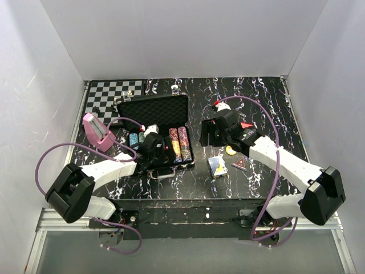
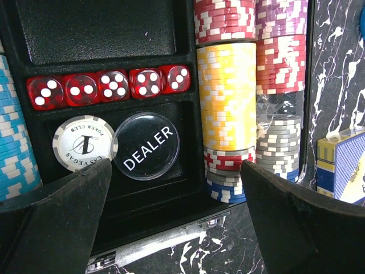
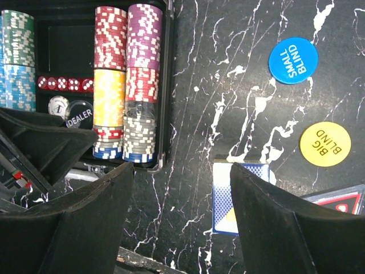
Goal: Pack up texas hold em set
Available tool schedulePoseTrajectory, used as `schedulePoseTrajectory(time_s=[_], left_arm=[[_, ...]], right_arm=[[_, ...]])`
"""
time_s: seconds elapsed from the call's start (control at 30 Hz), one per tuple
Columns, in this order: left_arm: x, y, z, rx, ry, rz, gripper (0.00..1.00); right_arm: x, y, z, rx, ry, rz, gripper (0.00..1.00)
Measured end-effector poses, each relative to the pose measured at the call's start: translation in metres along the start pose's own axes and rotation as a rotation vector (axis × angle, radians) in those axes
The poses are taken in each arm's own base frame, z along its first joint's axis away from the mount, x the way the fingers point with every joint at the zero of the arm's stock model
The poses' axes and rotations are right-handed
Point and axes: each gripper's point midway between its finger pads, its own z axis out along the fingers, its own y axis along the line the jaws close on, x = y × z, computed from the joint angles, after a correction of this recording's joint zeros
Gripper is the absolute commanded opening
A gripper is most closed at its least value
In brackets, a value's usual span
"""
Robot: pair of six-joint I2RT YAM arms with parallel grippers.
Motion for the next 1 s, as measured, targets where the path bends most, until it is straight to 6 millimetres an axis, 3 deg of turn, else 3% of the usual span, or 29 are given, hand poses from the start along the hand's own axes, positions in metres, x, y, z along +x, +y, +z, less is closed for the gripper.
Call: schedulePoseTrajectory(time_s=[1.0], left_arm=[[-0.002, -0.008, 0.007, 0.038, -0.014, 0.001, 0.98]], right_arm=[[0.004, -0.003, -0.001, 0.006, 0.004, 0.001, 0.76]])
